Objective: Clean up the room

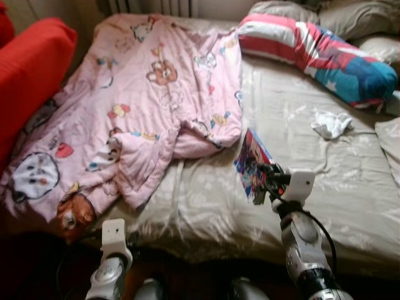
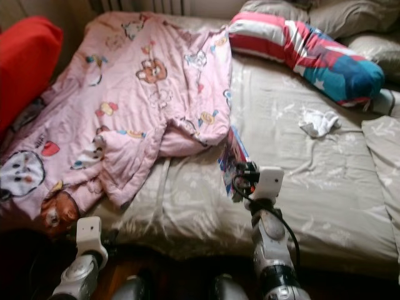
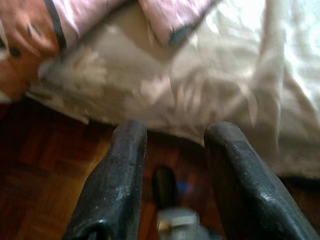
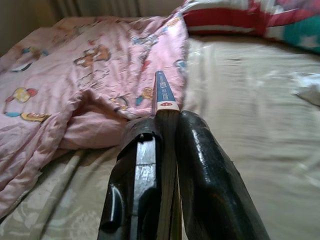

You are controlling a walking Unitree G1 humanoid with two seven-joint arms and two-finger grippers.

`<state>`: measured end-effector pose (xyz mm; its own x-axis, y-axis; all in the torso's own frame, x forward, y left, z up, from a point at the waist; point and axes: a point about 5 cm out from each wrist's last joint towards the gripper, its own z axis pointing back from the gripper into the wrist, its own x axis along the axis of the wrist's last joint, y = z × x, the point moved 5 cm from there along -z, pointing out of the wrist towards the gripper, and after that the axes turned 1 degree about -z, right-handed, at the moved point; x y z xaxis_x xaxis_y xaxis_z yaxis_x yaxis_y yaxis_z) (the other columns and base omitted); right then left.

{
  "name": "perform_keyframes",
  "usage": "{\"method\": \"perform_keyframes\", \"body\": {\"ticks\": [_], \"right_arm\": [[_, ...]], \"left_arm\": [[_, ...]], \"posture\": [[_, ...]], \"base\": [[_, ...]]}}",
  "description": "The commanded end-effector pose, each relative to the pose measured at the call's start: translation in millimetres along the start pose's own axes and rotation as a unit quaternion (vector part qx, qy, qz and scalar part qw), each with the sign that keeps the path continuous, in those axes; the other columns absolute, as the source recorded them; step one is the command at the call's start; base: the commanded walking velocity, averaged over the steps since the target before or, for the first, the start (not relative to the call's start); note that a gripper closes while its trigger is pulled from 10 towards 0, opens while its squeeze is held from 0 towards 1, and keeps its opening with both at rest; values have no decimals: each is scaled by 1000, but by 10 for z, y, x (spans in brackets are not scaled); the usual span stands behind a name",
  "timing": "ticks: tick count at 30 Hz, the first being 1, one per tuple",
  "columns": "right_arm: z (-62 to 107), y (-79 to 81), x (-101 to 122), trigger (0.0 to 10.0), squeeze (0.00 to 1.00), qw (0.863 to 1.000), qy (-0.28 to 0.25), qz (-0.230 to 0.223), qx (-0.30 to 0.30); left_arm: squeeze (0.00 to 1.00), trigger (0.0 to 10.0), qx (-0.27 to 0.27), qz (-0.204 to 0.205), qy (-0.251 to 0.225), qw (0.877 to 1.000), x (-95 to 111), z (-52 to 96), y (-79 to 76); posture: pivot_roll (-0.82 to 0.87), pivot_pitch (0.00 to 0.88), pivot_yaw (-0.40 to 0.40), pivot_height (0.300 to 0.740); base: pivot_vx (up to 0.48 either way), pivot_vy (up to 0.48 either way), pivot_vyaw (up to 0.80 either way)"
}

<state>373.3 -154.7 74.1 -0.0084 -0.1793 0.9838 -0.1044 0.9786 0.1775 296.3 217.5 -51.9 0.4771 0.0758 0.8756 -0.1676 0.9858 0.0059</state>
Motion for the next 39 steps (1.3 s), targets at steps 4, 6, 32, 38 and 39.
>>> {"method": "perform_keyframes", "body": {"ticks": [4, 6, 32, 38, 39], "right_arm": [[4, -57, 38, 10000, 0, 1000, -8, 0, -11], [4, -65, 32, 10000, 0, 1000, -7, -1, -13], [-19, -126, 30, 10000, 0, 999, -1, -3, -35], [-22, -119, 47, 10000, 0, 999, -7, 0, -35], [-22, -118, 48, 10000, 0, 999, -7, 0, -35]], "left_arm": [[0, 10000, 0, 1, 0, 1000, -15, 8, -1], [0, 10000, 0, 0, -1, 1000, -9, 5, -2], [0, 10000, -10, -3, -13, 1000, 49, -8, -46], [0, 10000, -12, -4, -15, 1000, 55, -9, -57], [0, 10000, -12, -5, -15, 1000, 55, -9, -58]], "posture": [[-38, 209, -34, 740], [-39, 211, -34, 740], [-39, 212, -37, 740], [-38, 213, -37, 740], [-38, 213, -37, 740]], "base": [[-247, 0, 0], [0, 0, 0], [0, 0, -241], [0, -246, 0], [0, 0, 0]]}}
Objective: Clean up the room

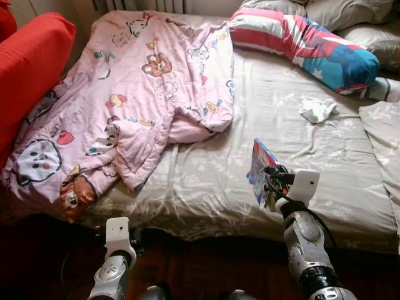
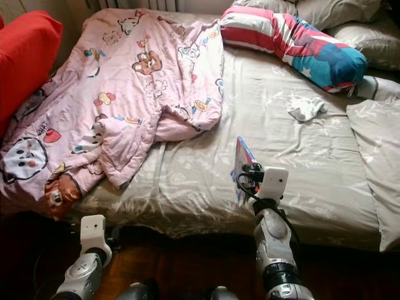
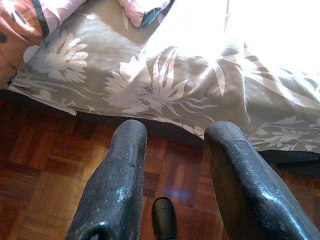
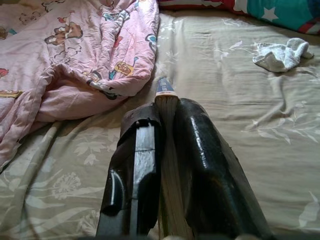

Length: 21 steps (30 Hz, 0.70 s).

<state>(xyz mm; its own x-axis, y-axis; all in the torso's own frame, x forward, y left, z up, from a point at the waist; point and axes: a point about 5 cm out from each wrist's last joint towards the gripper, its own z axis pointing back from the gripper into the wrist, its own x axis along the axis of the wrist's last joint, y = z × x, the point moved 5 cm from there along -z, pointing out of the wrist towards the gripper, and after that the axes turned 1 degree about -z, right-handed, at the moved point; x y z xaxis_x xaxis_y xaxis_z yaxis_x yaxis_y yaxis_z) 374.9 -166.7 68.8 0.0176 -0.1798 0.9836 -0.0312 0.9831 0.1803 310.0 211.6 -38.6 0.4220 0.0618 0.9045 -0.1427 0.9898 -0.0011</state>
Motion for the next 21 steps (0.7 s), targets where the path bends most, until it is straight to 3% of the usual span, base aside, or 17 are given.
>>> {"method": "perform_keyframes", "body": {"ticks": [1, 5, 13, 21], "right_arm": [[-17, 12, 80, 10000, 0, 1000, -20, 0, 2], [-19, 12, 54, 10000, 0, 1000, -12, -4, 0], [-25, 5, 68, 10000, 0, 1000, -15, -7, -3], [-29, 5, 76, 10000, 0, 1000, -18, -7, -4]], "left_arm": [[0, 10000, 1, -2, 17, 1000, -120, 45, 21], [0, 10000, -1, -2, 17, 1000, -124, 47, 18], [0, 10000, -4, -4, 17, 1000, -126, 48, 6], [0, 10000, -6, -6, 17, 1000, -127, 48, 0]], "posture": [[-38, 213, -37, 740], [-38, 213, -37, 740], [-39, 210, -35, 740], [-38, 202, -33, 740]], "base": [[0, 0, 0], [0, -148, 0], [0, 0, -745], [0, 0, 0]]}}
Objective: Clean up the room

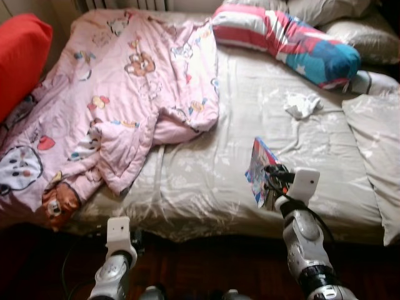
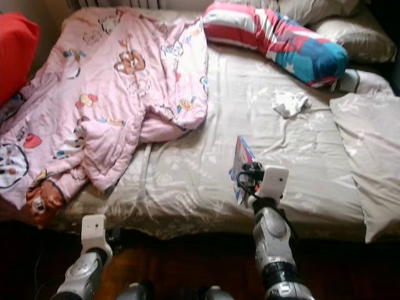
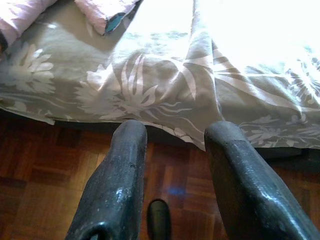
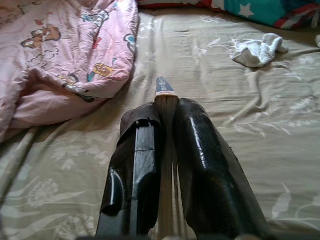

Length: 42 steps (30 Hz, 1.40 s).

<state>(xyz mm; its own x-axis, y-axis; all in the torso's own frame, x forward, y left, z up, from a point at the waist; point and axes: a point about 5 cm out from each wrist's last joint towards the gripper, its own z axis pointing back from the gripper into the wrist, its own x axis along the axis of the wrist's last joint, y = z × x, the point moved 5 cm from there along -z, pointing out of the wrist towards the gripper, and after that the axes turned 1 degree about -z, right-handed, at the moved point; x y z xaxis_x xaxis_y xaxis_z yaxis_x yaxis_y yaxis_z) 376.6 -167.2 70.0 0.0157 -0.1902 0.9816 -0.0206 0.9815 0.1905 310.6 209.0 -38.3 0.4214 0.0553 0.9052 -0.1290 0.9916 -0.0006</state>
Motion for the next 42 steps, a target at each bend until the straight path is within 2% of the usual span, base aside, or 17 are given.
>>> {"method": "perform_keyframes", "body": {"ticks": [1, 5, 12, 42], "right_arm": [[-13, 12, 66, 10000, 0, 1000, -18, -2, 1], [-19, 19, 52, 10000, 0, 1000, -14, -3, -1], [-20, 27, 46, 10000, 0, 1000, -13, -1, -2], [-35, -9, 70, 10000, 0, 1000, -15, 14, -8]], "left_arm": [[0, 10000, 0, -3, 18, 1000, -131, 50, 24], [0, 10000, -4, -4, 18, 1000, -131, 49, 3], [0, 10000, -7, -6, 18, 1000, -127, 48, -10], [0, 10000, -5, 1, 14, 1000, -108, 40, -20]], "posture": [[-39, 199, -32, 740], [-40, 189, -30, 740], [-41, 183, -28, 740], [-38, 212, -41, 740]], "base": [[0, 0, 0], [0, -66, 0], [0, -333, -662], [0, -340, 0]]}}
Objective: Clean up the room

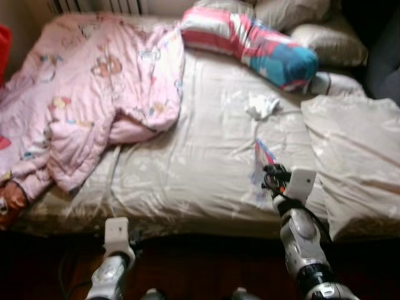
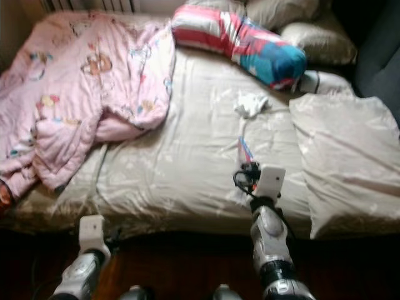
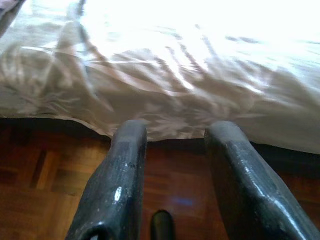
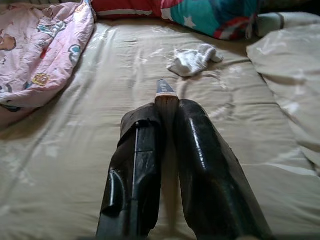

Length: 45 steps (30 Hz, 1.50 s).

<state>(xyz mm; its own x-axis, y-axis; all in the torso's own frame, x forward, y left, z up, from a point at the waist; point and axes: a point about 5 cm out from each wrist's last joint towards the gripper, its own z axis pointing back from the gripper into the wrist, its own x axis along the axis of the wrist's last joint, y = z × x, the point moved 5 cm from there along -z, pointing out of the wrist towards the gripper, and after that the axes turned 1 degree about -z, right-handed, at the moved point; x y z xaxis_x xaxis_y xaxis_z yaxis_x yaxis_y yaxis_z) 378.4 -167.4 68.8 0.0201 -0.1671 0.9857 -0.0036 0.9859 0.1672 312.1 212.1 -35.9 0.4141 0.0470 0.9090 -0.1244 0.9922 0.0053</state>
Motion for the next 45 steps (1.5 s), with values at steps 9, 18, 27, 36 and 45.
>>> {"method": "perform_keyframes", "body": {"ticks": [9, 18, 27, 36, 45], "right_arm": [[-16, -6, 73, 10000, 0, 1000, -17, 2, 0], [-18, -1, 70, 10000, 0, 1000, -16, 2, 2], [-17, 42, 68, 10000, 0, 1000, -16, 1, 14], [-10, 152, 60, 10000, 0, 999, -15, 9, 46], [5, 233, 57, 10000, 0, 997, -17, 19, 71]], "left_arm": [[0, 10000, 1, 7, 19, 1000, -137, 48, -27], [0, 10000, -6, 6, 10, 1000, -82, 29, -54], [0, 10000, -12, 7, 8, 1000, -64, 20, -81], [0, 10000, -10, 9, 6, 1000, -60, 21, -75], [0, 10000, -12, 10, 5, 1000, -58, 22, -88]], "posture": [[-38, 214, -40, 740], [-40, 215, -39, 740], [-41, 216, -39, 740], [-42, 216, -40, 740], [-44, 213, -40, 740]], "base": [[0, -277, 0], [0, 0, 0], [0, 0, 0], [0, 0, 0], [112, 0, 0]]}}
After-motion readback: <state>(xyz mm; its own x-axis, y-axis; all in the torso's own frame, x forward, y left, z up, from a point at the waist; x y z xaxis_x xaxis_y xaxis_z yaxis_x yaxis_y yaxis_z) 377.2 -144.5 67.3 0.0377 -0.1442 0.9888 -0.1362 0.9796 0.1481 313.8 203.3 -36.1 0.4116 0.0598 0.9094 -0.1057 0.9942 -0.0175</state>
